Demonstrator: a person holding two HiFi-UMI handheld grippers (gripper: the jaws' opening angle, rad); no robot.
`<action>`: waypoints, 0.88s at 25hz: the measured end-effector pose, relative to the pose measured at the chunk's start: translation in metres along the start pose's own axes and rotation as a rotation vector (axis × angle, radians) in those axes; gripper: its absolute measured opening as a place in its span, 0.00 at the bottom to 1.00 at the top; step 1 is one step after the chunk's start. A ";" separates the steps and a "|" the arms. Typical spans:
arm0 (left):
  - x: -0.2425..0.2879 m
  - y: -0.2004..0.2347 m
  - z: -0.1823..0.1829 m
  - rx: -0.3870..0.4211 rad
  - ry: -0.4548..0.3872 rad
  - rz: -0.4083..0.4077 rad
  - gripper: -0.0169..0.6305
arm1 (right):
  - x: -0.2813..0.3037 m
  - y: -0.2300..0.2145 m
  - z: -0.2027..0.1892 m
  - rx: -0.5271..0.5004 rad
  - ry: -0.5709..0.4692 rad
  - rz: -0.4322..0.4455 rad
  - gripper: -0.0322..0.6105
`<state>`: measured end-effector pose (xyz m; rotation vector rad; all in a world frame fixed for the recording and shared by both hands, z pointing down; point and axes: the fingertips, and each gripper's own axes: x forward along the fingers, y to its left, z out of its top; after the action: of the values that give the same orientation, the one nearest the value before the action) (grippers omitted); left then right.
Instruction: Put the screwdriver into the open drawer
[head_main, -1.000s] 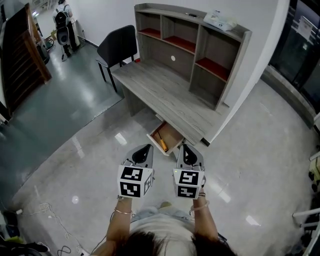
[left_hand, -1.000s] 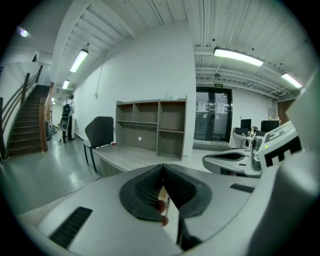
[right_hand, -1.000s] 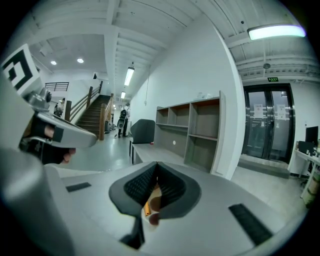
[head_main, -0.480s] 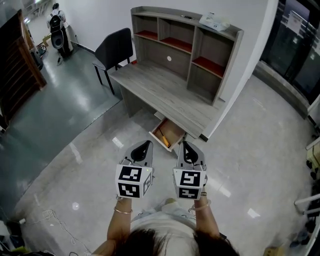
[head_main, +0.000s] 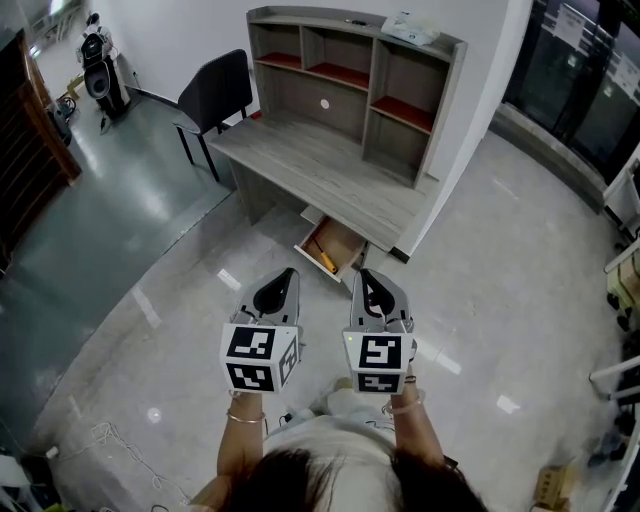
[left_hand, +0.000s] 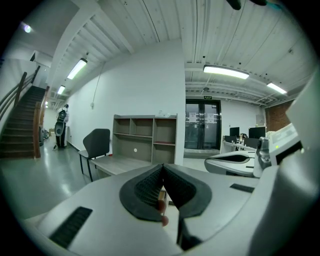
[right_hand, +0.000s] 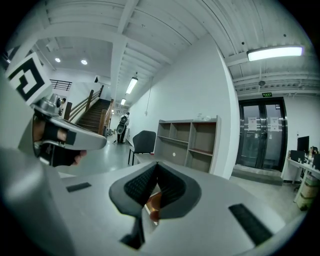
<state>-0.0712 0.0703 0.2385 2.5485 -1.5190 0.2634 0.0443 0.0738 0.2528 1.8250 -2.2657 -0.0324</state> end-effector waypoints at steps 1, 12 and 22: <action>-0.004 -0.001 0.001 0.002 -0.004 -0.003 0.05 | -0.004 0.002 0.001 0.001 -0.004 -0.001 0.09; -0.045 -0.007 -0.011 -0.006 -0.003 -0.036 0.05 | -0.043 0.024 0.007 -0.002 -0.021 -0.038 0.09; -0.059 -0.008 -0.010 0.003 -0.015 -0.059 0.05 | -0.058 0.033 0.012 0.014 -0.039 -0.055 0.09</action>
<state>-0.0926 0.1270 0.2336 2.5988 -1.4466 0.2392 0.0212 0.1354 0.2367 1.9100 -2.2462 -0.0629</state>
